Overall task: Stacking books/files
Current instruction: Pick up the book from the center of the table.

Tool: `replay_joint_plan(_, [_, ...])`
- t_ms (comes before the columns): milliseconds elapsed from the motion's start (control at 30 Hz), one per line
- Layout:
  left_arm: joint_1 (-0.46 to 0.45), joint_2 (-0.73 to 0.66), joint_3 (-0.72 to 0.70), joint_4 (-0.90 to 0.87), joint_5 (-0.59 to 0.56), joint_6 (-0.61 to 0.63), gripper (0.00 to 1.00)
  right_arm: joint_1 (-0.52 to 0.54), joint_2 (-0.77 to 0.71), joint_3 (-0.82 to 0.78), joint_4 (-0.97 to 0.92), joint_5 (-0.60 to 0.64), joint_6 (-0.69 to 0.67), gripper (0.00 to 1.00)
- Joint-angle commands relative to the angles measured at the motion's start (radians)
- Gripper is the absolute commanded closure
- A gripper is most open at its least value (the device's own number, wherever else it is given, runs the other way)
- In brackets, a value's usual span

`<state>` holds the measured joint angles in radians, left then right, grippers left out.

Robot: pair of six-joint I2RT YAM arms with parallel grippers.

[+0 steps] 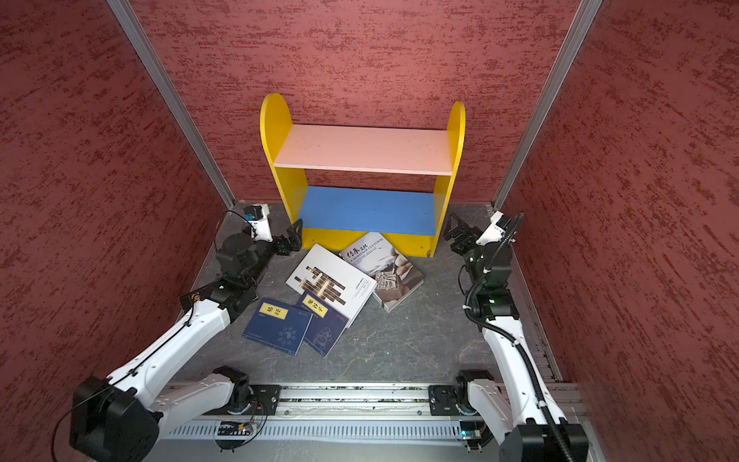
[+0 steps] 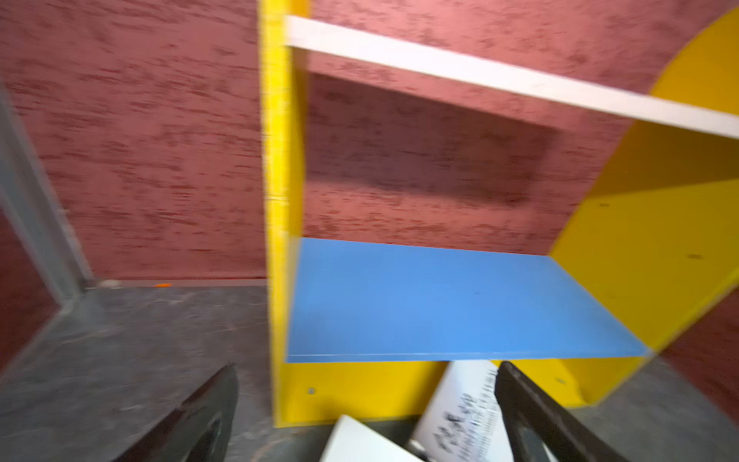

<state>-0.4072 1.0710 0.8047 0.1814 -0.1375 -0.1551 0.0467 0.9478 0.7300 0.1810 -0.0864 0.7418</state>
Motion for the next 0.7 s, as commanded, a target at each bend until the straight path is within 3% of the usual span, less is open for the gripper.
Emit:
replay_joint_plan(0, [-0.109,0.012,0.068,-0.159,-0.093,-0.236,0.01,0.108,0.038,-0.005,0.008,-0.052,0.292,0.01])
replay_joint_plan(133, [-0.186,0.054,0.203,-0.304,-0.068,-0.453,0.01,0.239,0.103,0.07,0.019,-0.029,0.301,0.01])
replay_joint_plan(233, [-0.209,0.07,0.262,-0.347,-0.034,-0.49,0.01,0.279,0.14,0.133,0.011,-0.053,0.237,0.01])
replay_joint_plan(300, [-0.216,0.063,0.265,-0.345,-0.043,-0.512,0.01,0.283,0.146,0.068,0.161,-0.083,0.265,0.01])
replay_joint_plan(367, [-0.21,0.046,0.208,-0.274,-0.022,-0.542,0.01,0.276,0.141,0.002,0.262,-0.034,0.361,0.01])
replay_joint_plan(500, [-0.138,-0.003,0.017,0.055,0.075,-0.658,0.01,0.264,0.111,0.022,0.044,0.067,0.453,0.01])
replay_joint_plan(600, [-0.079,-0.035,-0.044,-0.057,0.022,-0.866,0.01,0.262,0.09,-0.057,0.219,0.05,0.43,0.01])
replay_joint_plan(667, [-0.039,-0.049,-0.062,-0.138,0.026,-0.957,0.01,0.246,0.109,-0.046,0.144,0.066,0.464,0.01])
